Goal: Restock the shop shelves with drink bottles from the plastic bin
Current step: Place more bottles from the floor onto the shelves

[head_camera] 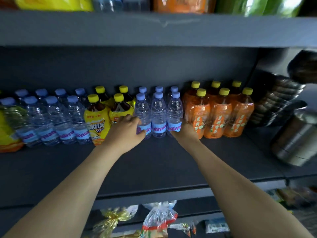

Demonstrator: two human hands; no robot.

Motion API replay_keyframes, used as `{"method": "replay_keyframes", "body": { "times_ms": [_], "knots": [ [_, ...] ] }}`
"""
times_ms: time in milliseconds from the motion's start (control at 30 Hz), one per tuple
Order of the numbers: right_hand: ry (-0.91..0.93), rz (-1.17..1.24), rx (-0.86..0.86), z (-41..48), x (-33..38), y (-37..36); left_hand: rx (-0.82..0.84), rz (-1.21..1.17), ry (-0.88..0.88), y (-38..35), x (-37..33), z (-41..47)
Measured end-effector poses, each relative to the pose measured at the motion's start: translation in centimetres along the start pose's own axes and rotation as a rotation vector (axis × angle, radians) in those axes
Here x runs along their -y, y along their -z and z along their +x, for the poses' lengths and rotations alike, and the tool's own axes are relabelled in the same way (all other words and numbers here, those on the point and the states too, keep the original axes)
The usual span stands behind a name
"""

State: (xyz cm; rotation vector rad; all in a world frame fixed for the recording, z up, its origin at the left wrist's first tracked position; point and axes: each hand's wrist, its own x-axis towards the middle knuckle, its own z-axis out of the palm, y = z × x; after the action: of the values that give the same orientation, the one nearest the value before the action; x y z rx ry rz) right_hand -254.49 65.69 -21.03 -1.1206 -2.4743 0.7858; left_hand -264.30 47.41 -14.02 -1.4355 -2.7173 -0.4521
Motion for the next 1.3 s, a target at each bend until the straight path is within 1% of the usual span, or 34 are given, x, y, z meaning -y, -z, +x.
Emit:
{"method": "replay_keyframes", "body": {
  "times_ms": [100, 267, 433, 533, 667, 800, 900, 1033, 1133, 1300],
  "knots": [
    [0.051, -0.138, 0.109, -2.8, 1.9, 2.5, 0.022, 0.02, 0.034, 2.3, 0.3, -2.8],
    [0.183, -0.236, 0.27, -8.2, 6.9, 7.3, 0.041, 0.058, 0.071, 6.7, 0.3, -8.2],
    [0.291, -0.297, 0.259, -11.6, 11.3, 10.8, 0.004, 0.062, 0.109, 10.6, -0.1, -11.5],
    [0.367, -0.302, 0.233, -12.7, 12.6, 12.4, -0.083, 0.108, 0.141, 12.7, -1.1, -12.9],
    [0.431, -0.338, 0.217, -14.1, 12.4, 14.6, -0.142, 0.168, 0.212, 14.4, -3.4, -15.2],
    [0.57, -0.432, 0.145, -16.0, 11.1, 16.9, -0.175, 0.188, 0.304, 14.3, -6.8, -18.1],
    [0.678, -0.458, 0.154, -17.6, 9.7, 18.0, -0.188, 0.203, 0.387, 13.6, -9.5, -20.5],
    [0.79, -0.42, 0.166, -20.0, 8.3, 18.3, -0.171, 0.236, 0.508, 12.6, -12.6, -24.3],
    [0.857, -0.395, 0.219, -22.2, 8.1, 17.5, -0.146, 0.247, 0.581, 12.4, -13.9, -27.6],
    [0.953, -0.369, 0.338, -26.0, 9.9, 15.0, -0.162, 0.278, 0.701, 13.2, -13.7, -32.8]
  ]
}}
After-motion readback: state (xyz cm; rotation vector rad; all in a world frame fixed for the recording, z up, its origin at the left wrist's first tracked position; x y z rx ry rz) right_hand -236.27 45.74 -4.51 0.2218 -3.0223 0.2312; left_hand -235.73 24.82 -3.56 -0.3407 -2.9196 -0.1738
